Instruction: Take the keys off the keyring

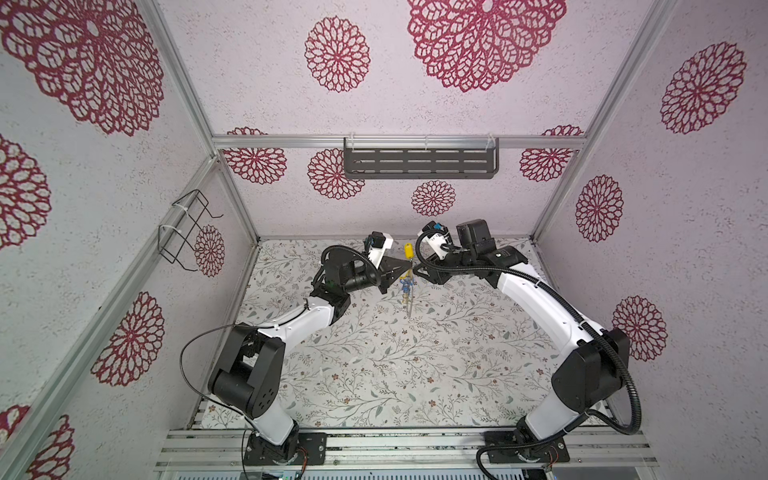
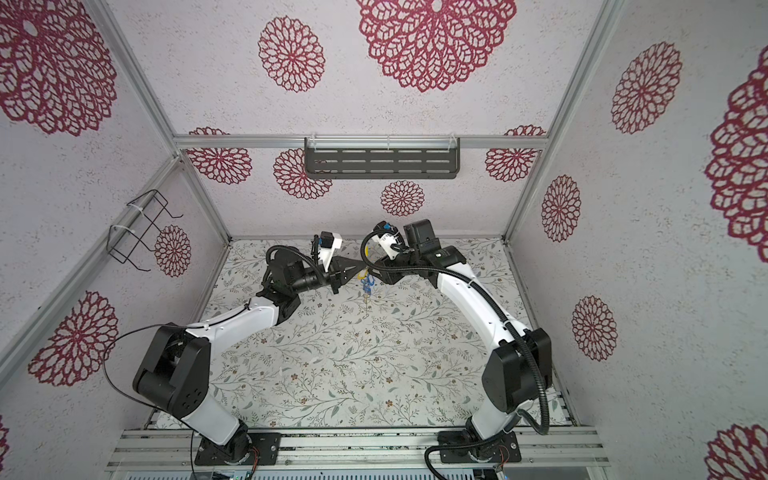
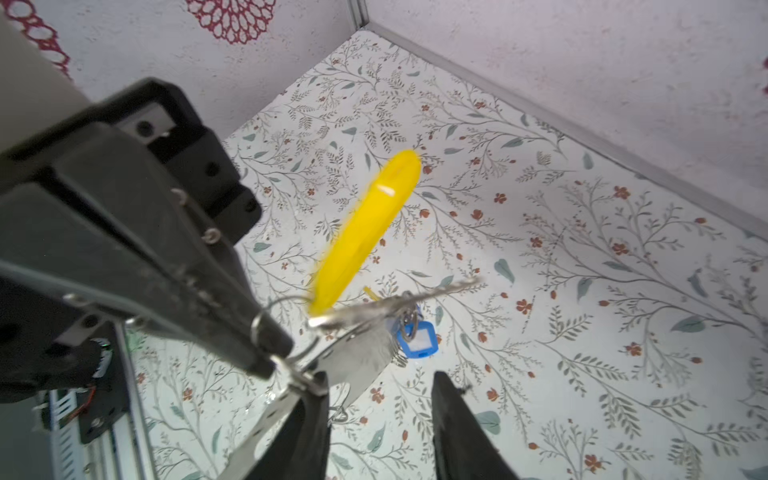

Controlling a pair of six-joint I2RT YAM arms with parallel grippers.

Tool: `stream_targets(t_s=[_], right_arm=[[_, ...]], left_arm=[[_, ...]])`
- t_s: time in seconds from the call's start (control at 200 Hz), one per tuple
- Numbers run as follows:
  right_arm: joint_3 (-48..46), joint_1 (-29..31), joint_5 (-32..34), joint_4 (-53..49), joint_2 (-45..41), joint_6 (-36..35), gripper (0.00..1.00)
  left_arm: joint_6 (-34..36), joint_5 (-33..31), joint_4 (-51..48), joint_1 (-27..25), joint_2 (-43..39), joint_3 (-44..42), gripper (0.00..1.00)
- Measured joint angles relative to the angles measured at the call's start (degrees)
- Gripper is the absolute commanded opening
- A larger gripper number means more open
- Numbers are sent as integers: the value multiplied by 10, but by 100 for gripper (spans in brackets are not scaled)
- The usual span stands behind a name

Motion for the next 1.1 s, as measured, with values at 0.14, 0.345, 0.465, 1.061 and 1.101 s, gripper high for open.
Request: stream_targets(t_s=[0.14,0.345,0.465,1.061,1.101], right_arm=[[-44,-3,42,40,-27,27,51],[-132,-45,7,121,-91,91,32],[-183,-84,-68,203,-121,151,23],[-196,-71,-268,356,-78,278,11],[-196,-71,-269,356,-78,278,11]], left_arm=[[-14,-50,-31,-16,-12,0,0],[-37,-67,-45,-21,-12,0,0],[-43,-60,-49,-21,-12,0,0],[-99,60,-99,4,-4,86,0],[-101,62,-99,4,-3,86,0]])
